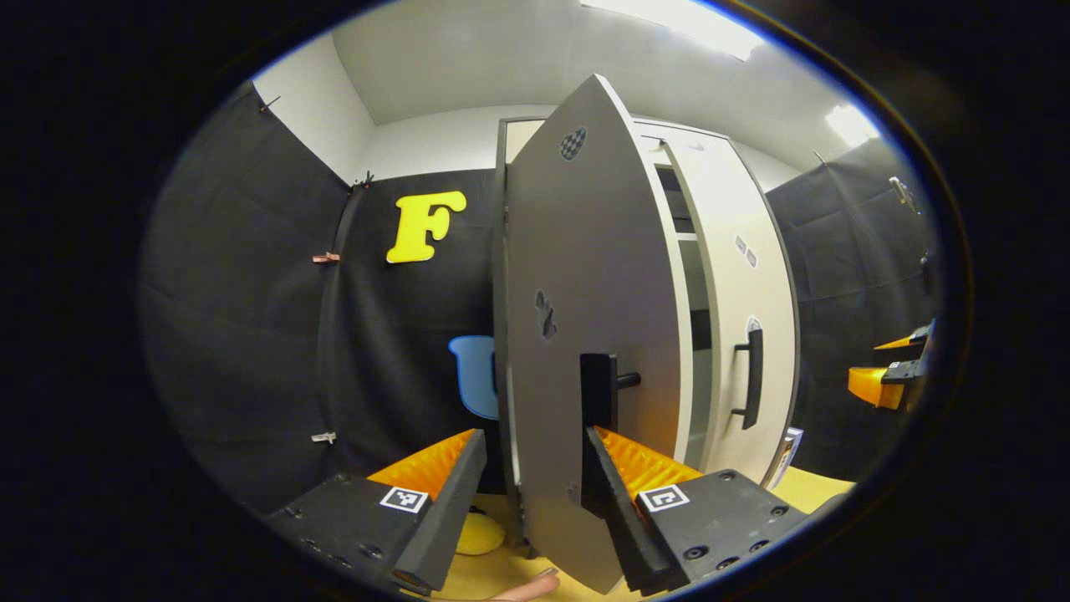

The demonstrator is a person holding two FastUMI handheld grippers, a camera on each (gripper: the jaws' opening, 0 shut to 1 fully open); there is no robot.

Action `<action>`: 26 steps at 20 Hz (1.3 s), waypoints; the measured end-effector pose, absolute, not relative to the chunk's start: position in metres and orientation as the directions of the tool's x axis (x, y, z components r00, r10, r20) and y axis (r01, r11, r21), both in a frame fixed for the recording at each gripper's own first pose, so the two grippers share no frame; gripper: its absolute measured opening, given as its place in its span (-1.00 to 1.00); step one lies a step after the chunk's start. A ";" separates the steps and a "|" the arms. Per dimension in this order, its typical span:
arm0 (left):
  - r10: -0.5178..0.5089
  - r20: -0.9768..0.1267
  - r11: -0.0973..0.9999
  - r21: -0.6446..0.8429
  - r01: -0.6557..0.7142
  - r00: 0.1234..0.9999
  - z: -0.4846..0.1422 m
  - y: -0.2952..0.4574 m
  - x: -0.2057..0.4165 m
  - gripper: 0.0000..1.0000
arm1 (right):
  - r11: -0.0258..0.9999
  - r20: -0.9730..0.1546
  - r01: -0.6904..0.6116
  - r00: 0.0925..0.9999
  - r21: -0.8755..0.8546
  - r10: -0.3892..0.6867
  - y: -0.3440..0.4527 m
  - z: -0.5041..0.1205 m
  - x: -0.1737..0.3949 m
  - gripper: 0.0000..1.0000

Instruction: Grasp the bottle in the cabinet with the left hand and place it on the coaster, then close the right door with the right hand and the left door with the left hand.

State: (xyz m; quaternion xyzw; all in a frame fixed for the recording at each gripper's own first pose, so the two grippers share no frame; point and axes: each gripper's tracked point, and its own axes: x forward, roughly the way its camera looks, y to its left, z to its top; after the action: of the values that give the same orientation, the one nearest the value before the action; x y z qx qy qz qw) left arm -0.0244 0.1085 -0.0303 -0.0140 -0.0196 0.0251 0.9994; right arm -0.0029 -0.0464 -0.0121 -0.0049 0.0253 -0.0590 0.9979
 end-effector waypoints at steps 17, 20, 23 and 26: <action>-0.057 0.006 0.997 -0.057 0.057 0.998 -0.034 0.035 -0.012 0.71 | 0.999 0.000 0.039 0.999 0.008 -0.039 -0.019 0.002 0.000 0.73; -0.065 0.009 0.996 -0.056 0.066 0.998 -0.031 0.028 -0.012 0.77 | 1.000 0.009 0.013 1.000 0.027 -0.014 -0.006 0.006 0.001 0.73; -0.069 0.002 0.996 -0.049 0.069 0.998 -0.031 0.023 -0.008 0.73 | 0.999 0.049 0.009 0.999 0.031 -0.011 0.000 0.017 0.001 0.72; -0.086 -0.022 0.995 -0.054 0.085 0.996 -0.037 0.016 -0.003 0.74 | 1.000 0.081 0.006 0.997 0.012 -0.007 0.003 0.023 0.001 0.75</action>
State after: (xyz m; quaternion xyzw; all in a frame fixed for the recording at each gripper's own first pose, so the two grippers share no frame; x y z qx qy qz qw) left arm -0.0030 0.0156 -0.0371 -0.0264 0.0119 -0.0428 0.9987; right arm 0.0009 0.0031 0.0234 0.0061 -0.0408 -0.0032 0.9991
